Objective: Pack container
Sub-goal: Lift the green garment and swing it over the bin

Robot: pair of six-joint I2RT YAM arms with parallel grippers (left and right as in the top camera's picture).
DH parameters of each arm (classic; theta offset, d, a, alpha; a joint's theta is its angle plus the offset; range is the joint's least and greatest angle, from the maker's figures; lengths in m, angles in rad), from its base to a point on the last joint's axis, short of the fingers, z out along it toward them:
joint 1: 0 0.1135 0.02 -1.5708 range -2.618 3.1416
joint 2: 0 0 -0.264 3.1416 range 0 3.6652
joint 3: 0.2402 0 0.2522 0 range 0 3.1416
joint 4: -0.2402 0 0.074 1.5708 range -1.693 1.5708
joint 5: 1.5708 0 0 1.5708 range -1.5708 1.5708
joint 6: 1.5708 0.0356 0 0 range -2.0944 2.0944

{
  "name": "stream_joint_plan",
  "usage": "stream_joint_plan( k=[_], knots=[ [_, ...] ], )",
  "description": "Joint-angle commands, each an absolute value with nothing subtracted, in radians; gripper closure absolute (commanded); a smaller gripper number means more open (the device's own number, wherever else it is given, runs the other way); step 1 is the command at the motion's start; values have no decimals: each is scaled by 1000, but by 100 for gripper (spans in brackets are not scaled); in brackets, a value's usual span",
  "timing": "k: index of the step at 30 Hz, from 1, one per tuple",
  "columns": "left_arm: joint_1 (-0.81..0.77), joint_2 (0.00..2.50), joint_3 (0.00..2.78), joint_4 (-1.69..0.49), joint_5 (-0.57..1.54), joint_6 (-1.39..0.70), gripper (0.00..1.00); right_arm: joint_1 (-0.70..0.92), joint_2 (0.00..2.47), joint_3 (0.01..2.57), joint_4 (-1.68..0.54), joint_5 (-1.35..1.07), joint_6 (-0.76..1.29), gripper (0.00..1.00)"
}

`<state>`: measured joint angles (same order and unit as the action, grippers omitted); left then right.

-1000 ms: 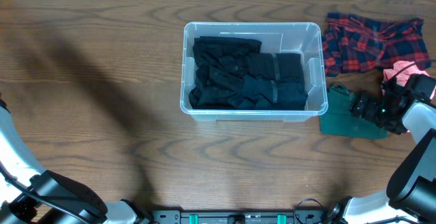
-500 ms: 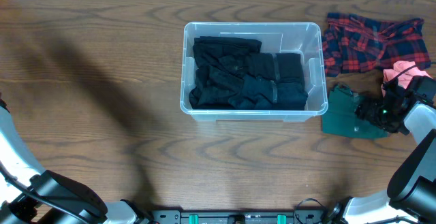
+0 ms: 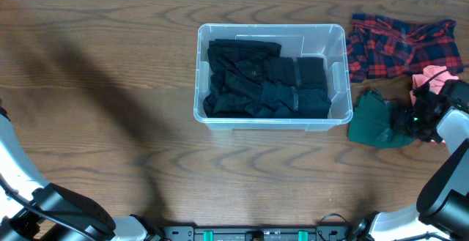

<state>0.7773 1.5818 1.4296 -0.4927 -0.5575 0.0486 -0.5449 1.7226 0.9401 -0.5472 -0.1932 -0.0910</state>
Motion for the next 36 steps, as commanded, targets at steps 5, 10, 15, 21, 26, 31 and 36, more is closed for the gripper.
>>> stream_joint_plan(
  k=[5, 10, 15, 21, 26, 31, 36],
  knots=[
    [781, 1571, 1417, -493, -573, 43, 2, -545, 1763, 1122, -692, -101, -102, 99],
    [780, 1571, 1417, -493, -573, 43, 2, -496, 1760, 1329, -783, -211, -96, 99],
    [780, 1571, 1417, -493, -572, 43, 2, -407, 1760, 1514, -825, -244, -76, 99],
    [780, 1571, 1417, -493, -572, 43, 2, -241, 1760, 1742, -827, -244, -20, 99],
    [780, 1571, 1417, -493, -572, 43, 2, -121, 1760, 1909, -823, -244, 70, 99],
    [781, 1571, 1417, -493, -572, 43, 2, -21, 1765, 1924, -836, -243, 109, 99],
    [780, 1571, 1417, -493, -572, 43, 2, 66, 1800, 1873, -844, -243, 108, 99]
  ],
)
